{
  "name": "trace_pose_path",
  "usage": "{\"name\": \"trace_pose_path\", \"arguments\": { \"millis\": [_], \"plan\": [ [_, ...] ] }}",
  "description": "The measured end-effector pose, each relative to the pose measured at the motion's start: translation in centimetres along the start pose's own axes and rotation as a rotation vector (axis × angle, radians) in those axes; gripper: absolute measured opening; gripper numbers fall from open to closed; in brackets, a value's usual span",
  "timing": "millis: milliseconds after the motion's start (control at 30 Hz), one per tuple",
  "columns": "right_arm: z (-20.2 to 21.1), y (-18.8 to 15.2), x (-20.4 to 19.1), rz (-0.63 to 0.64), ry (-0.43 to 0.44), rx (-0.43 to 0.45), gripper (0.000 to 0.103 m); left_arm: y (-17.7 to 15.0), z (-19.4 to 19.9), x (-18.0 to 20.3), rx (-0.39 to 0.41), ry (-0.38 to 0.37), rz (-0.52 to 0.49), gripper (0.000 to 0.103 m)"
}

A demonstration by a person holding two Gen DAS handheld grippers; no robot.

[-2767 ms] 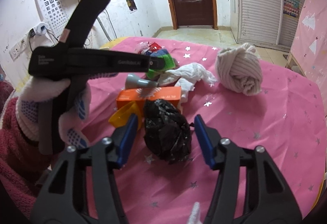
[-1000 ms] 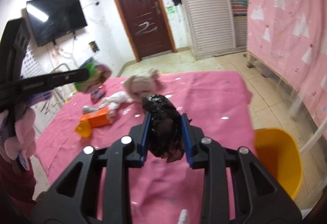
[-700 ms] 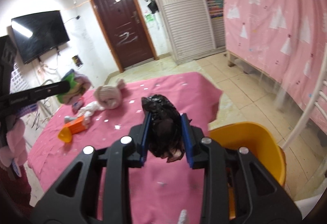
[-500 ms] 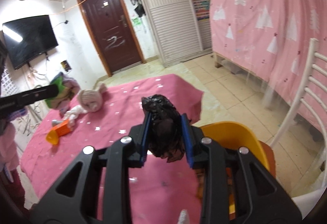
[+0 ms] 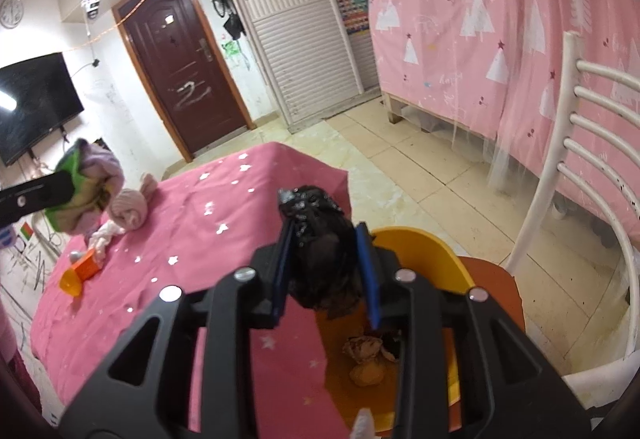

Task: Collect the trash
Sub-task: 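Carry the knit ball and black bag to the yellow bucket and release both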

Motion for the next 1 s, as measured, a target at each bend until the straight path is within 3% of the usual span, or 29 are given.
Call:
{"name": "trace_pose_path", "arguments": {
  "millis": [33,67,567,633,767,1000],
  "plan": [
    [-0.2,0.0,0.4,-0.009,-0.004,-0.001,0.055,0.1,-0.4,0.4,-0.003,-0.009,-0.003,0.009],
    [-0.3,0.0,0.6,-0.017,-0.004,-0.001,0.057,0.2,-0.8,0.7,-0.007,-0.016,-0.005,0.009],
    [1.3,1.0,6.0,-0.170,-0.046,0.058,0.057,1.2,-6.7,4.3,-0.063,-0.146,-0.001,0.010],
    [1.6,0.9,6.2,-0.177,-0.043,0.062,0.057,1.2,-7.4,4.5,-0.075,-0.149,0.012,0.015],
    [1.6,1.0,6.0,-0.178,-0.035,0.064,0.058,1.0,-7.8,4.3,-0.079,-0.162,0.037,0.046],
    [1.7,0.7,5.3,-0.161,-0.021,0.059,0.058,0.7,-7.0,3.6,-0.063,-0.146,0.052,0.049]
  ]
}}
Point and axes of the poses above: each gripper's, at about its wrist camera, not at the fingertips, and z roughly against the way its jaws point, x to its right, y to its top, the point moved 2 cm from there along -z, roughly the way its jaws point, and after that the axes turned 15 degrees about -y, right-handed, at the moved point
